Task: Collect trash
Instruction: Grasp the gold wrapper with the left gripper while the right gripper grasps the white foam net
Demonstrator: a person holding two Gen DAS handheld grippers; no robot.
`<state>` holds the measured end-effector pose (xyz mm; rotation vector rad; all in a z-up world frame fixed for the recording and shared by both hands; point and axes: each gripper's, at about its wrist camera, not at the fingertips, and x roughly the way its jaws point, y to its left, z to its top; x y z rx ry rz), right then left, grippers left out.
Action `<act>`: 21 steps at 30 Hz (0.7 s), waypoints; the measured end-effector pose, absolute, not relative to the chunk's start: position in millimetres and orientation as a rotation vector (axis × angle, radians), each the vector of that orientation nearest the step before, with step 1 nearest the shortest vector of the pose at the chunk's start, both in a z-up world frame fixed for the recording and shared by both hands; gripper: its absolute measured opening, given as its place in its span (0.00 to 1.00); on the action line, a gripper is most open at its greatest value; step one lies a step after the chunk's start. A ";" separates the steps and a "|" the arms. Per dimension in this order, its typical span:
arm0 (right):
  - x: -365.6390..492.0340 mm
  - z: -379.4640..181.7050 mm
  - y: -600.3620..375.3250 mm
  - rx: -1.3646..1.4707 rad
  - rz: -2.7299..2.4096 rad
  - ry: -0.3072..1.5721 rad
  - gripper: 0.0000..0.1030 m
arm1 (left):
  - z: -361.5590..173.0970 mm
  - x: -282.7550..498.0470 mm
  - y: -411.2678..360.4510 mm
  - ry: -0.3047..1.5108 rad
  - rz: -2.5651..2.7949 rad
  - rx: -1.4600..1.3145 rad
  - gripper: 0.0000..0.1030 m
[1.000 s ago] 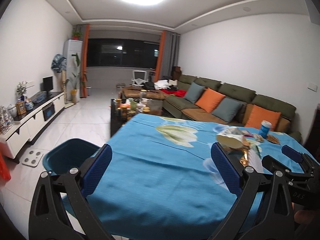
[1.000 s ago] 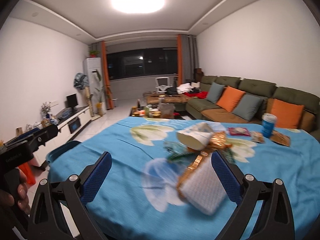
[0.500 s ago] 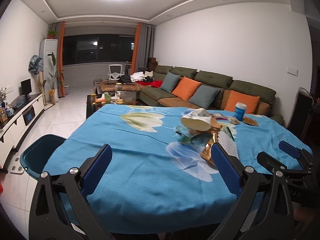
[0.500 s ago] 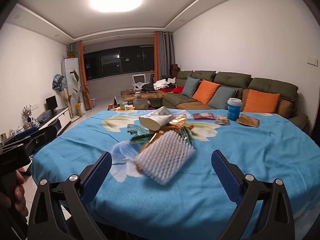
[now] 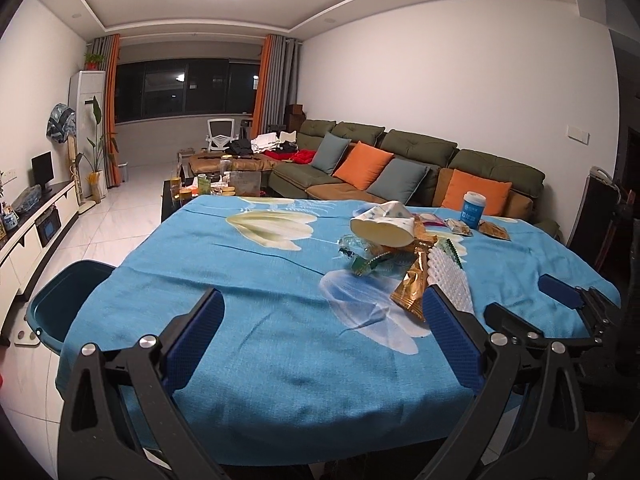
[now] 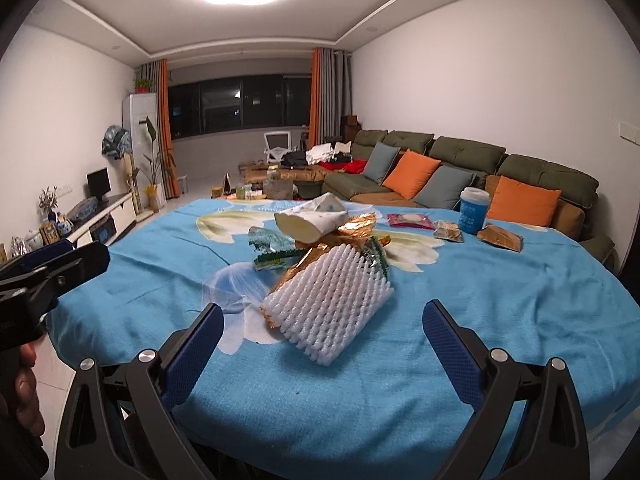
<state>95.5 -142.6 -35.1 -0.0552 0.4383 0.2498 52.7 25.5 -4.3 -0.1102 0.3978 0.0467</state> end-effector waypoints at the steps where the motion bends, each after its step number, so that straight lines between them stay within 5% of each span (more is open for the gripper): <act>1: 99.4 -36.0 -140.9 -0.053 0.255 0.446 0.93 | -4.9 55.1 25.5 0.402 0.044 -0.110 0.95; 14: 151.0 -54.4 -125.2 -0.059 0.246 0.572 0.92 | -17.9 85.7 38.4 0.447 0.051 -0.136 0.95; 21: 168.7 -64.6 -122.0 -0.054 0.248 0.647 0.76 | -25.1 102.5 41.9 0.475 0.046 -0.147 0.95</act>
